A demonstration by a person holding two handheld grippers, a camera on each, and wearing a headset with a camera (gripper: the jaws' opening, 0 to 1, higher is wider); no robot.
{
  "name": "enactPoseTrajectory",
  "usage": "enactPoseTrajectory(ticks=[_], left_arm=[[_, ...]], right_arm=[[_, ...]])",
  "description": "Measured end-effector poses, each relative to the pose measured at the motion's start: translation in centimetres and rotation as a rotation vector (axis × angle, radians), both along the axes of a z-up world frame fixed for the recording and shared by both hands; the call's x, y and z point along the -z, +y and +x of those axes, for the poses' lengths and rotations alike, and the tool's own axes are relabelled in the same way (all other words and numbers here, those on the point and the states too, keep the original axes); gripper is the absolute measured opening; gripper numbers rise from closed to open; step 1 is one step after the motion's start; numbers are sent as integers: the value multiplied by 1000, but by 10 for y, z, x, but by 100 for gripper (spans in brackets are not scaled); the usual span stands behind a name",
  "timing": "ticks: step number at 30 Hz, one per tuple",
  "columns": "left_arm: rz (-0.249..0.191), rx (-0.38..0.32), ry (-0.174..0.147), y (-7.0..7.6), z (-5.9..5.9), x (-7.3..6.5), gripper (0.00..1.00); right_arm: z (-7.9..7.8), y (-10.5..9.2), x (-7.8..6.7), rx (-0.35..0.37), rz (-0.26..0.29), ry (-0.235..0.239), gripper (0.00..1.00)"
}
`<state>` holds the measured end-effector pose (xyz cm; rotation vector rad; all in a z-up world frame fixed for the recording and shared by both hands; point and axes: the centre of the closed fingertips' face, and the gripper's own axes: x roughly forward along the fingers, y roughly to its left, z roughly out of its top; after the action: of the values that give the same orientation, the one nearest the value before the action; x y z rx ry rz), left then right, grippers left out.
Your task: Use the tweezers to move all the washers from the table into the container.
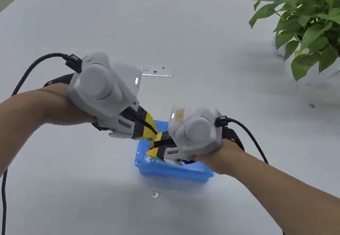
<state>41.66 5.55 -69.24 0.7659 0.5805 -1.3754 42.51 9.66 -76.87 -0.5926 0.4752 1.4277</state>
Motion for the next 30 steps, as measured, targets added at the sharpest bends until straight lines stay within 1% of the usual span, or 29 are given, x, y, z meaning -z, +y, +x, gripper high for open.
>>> enactPoseTrajectory(ticks=[7, 14, 21, 30], left_arm=[[2, -6, 9, 1, 3, 7, 5], [6, -7, 16, 3, 4, 12, 5], [8, -7, 20, 3, 5, 14, 5], [7, -5, 17, 2, 4, 12, 5]], right_arm=[[3, 1, 8, -8, -7, 1, 10], [5, 2, 13, -17, -13, -2, 10], [6, 2, 14, -20, -18, -6, 10], [6, 0, 13, -18, -18, -6, 11]])
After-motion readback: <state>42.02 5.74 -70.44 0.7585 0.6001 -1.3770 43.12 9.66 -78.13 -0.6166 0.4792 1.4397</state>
